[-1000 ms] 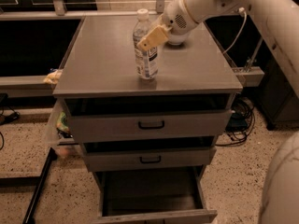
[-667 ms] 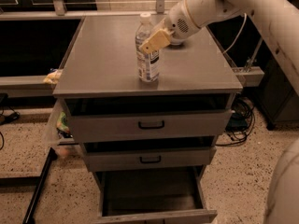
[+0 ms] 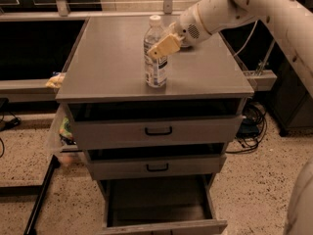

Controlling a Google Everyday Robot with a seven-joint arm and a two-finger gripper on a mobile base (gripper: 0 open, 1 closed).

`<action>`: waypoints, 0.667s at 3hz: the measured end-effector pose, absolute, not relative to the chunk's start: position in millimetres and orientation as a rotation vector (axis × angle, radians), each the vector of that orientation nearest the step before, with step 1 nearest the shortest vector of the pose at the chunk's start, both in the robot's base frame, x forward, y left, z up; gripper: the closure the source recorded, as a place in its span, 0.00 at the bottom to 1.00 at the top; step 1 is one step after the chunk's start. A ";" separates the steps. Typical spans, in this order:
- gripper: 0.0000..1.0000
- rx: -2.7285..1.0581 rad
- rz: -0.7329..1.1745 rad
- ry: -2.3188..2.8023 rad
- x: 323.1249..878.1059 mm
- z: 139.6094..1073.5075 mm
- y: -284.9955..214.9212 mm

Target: Pick blue plastic bottle from bottom drawer and place on counter

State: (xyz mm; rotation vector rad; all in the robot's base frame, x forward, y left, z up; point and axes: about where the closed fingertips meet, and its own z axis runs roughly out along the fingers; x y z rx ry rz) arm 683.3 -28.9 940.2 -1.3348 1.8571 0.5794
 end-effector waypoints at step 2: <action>0.34 -1.335 0.580 1.857 683.3 940.2 -28.9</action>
Offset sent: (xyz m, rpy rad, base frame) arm 0.0000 0.0000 0.0000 0.0000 0.0000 0.0000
